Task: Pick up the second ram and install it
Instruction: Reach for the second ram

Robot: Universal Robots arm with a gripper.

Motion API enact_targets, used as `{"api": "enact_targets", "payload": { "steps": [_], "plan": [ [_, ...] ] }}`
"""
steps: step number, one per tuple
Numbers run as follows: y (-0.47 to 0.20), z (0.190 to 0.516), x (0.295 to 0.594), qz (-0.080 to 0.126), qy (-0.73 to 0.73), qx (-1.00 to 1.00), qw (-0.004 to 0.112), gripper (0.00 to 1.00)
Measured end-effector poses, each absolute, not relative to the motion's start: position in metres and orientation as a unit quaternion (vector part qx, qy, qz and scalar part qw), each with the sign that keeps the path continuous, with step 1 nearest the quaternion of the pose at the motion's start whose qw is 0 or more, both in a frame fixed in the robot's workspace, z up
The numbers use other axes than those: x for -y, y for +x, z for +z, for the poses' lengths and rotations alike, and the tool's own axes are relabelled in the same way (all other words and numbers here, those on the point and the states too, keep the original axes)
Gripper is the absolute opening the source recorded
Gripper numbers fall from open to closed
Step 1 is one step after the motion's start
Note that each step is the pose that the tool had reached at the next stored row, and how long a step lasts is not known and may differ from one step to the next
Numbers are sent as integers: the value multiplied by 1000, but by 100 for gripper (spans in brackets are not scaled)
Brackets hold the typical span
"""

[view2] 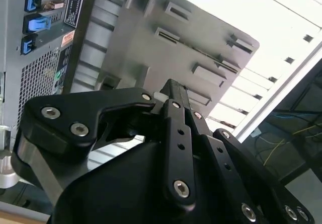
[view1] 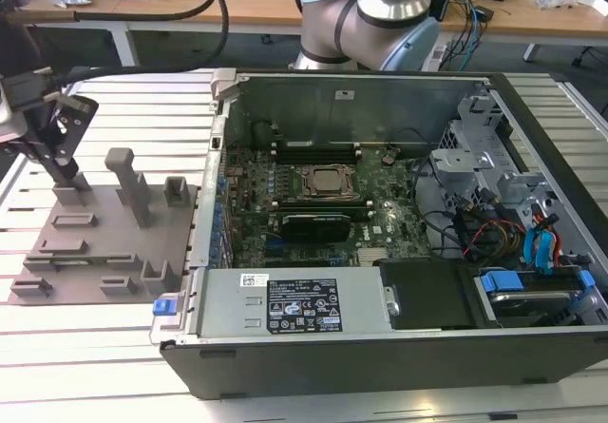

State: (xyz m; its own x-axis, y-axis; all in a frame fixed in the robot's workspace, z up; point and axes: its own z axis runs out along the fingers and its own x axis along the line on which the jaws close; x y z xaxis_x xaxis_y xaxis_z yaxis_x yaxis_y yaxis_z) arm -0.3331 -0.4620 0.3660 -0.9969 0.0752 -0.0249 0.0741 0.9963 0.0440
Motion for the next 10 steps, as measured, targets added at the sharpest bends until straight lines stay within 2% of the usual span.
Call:
{"api": "enact_targets", "payload": {
  "steps": [4,10],
  "plan": [
    [-336,355,478,21,37,-999,13,11],
    [-343,352,468,8,27,-999,14,11]
  ]
}}
